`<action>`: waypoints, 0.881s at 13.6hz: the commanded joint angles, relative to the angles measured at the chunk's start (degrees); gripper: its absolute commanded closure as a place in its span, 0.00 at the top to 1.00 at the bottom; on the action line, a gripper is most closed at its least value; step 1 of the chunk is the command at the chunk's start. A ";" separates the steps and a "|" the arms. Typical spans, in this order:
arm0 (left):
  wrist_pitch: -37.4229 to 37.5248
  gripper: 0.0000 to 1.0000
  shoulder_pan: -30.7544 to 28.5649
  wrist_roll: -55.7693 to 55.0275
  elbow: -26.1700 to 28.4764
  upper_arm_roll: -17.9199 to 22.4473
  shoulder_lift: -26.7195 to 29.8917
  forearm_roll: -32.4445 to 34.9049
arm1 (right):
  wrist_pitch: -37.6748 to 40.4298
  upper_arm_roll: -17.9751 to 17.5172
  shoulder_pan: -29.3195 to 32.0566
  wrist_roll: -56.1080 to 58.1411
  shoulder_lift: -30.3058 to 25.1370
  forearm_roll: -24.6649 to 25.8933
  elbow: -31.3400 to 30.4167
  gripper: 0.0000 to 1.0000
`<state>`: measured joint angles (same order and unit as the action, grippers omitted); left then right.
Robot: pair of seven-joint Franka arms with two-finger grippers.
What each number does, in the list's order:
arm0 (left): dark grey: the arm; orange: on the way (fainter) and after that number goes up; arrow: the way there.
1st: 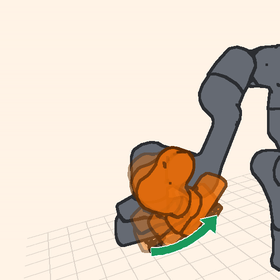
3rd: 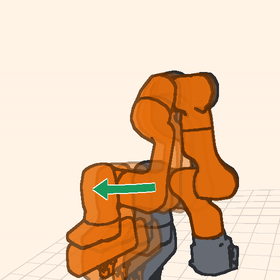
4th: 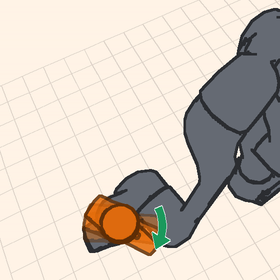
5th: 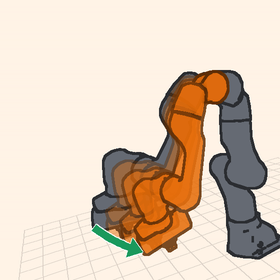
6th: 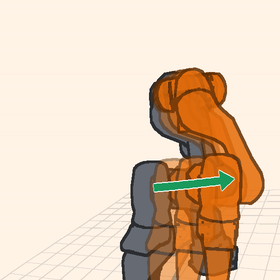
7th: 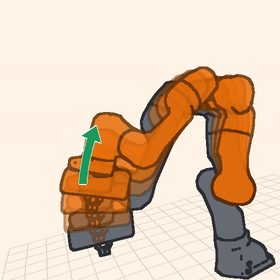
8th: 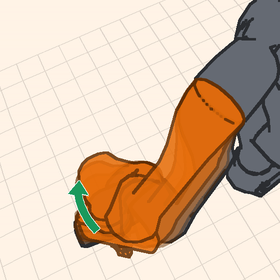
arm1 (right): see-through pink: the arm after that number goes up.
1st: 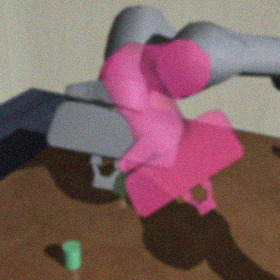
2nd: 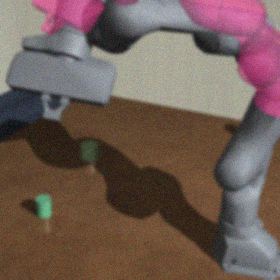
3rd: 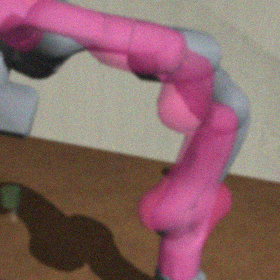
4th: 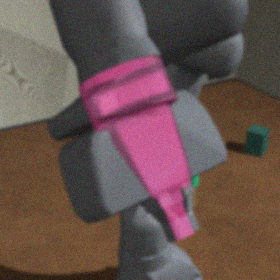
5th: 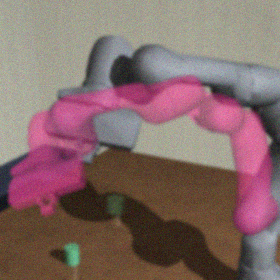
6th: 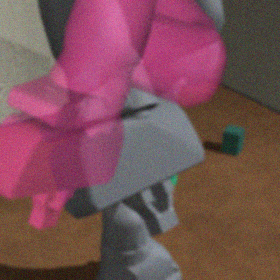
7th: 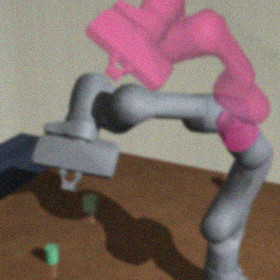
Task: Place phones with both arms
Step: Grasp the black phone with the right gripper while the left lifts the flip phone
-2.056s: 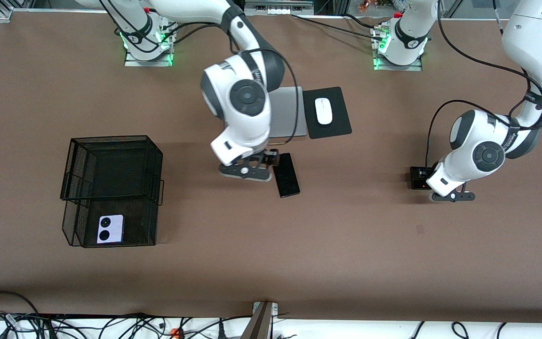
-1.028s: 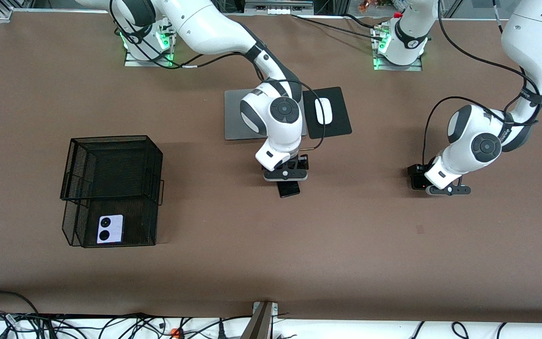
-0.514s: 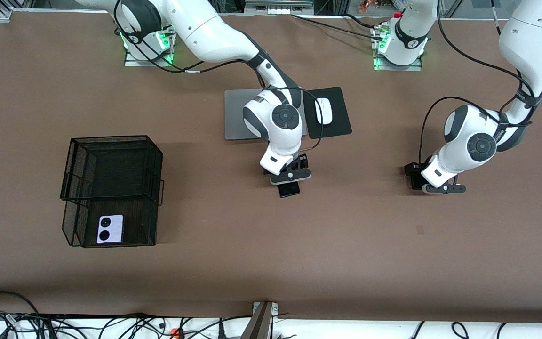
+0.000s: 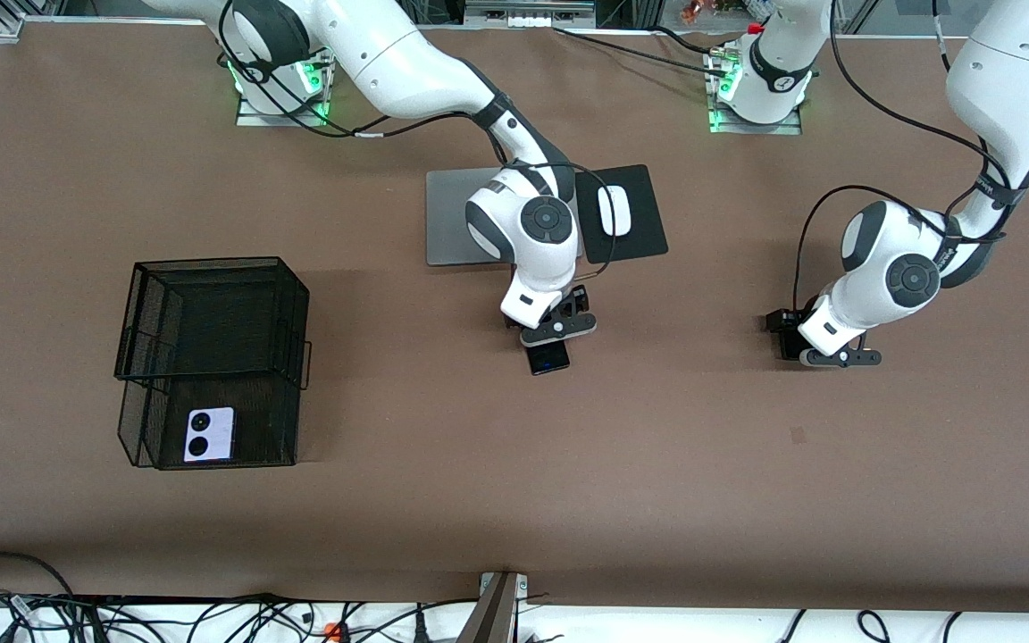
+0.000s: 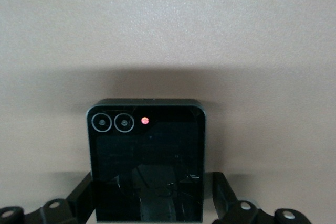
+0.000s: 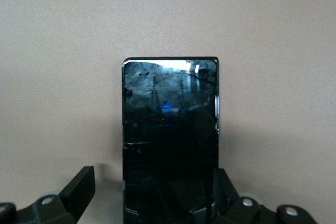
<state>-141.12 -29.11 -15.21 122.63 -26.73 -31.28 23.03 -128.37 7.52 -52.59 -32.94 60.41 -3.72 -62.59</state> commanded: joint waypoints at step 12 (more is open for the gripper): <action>13.29 0.35 -1.30 5.00 -7.03 -2.26 7.54 0.88 | 0.13 -0.58 0.56 -1.16 -0.47 2.14 -2.53 0.29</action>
<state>-134.39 -30.01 -12.64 118.73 -27.33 -26.16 23.03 -128.44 7.47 -52.56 -33.05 60.25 -2.02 -64.39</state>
